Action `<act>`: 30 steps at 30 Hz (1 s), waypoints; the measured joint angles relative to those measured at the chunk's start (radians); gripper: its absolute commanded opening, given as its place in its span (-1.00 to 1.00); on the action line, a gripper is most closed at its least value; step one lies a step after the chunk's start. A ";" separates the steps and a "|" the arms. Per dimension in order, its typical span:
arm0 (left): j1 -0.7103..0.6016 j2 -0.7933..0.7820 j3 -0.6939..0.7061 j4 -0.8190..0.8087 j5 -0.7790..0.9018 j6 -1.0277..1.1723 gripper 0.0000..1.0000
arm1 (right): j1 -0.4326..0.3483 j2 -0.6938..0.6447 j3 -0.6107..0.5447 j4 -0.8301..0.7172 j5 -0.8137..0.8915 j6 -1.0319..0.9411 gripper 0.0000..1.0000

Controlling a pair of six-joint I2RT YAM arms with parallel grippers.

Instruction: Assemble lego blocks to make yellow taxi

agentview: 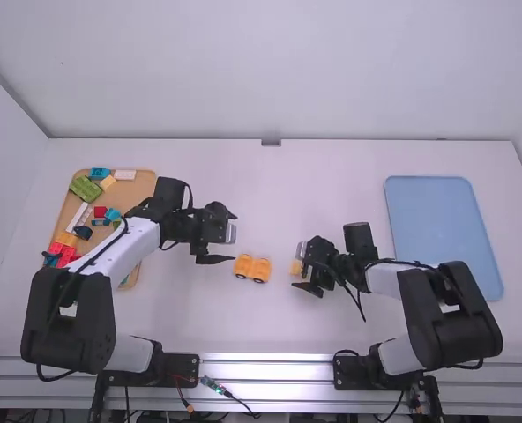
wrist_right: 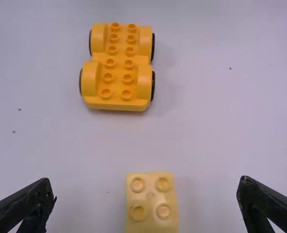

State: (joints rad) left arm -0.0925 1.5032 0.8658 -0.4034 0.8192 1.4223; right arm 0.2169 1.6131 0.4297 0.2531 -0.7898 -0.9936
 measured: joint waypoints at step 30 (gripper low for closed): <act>0.000 0.042 0.000 0.016 0.004 0.016 0.98 | -0.007 0.259 0.088 0.077 -0.053 0.023 0.37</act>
State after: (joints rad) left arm -0.0925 1.5455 0.8654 -0.3878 0.8234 1.4380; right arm 0.2100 1.8721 0.5179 0.3302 -0.8429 -0.9710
